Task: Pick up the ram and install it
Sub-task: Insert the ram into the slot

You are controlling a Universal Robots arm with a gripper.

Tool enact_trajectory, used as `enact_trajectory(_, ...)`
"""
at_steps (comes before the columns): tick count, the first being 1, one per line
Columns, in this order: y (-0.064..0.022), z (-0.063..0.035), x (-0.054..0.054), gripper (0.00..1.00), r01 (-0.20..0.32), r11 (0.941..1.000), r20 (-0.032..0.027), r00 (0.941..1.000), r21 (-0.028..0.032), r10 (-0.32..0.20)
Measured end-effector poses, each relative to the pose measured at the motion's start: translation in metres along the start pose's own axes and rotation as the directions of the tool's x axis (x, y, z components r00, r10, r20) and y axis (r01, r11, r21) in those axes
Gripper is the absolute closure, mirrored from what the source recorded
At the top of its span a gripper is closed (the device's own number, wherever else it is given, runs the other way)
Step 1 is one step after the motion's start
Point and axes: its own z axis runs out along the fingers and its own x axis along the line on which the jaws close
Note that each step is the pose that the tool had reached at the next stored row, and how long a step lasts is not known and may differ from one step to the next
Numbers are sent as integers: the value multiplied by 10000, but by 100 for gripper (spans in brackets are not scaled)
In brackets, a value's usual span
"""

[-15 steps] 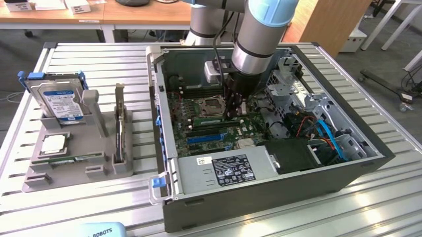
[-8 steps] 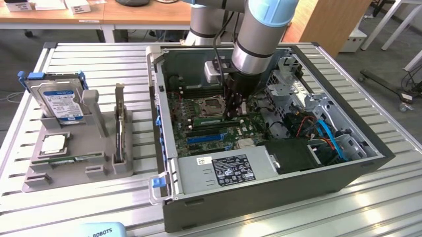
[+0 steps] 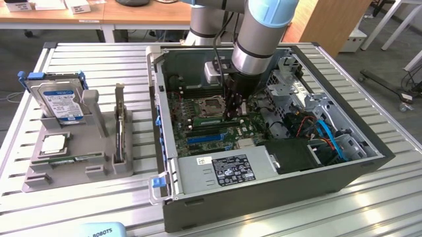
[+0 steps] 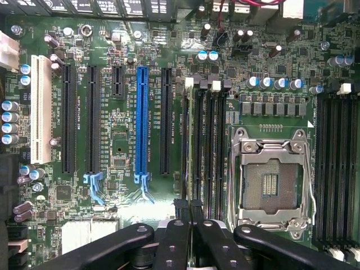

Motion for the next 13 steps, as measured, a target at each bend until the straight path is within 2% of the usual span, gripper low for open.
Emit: enact_trajectory(13,-3,16,1,88,0,10000,0,10000,0,0)
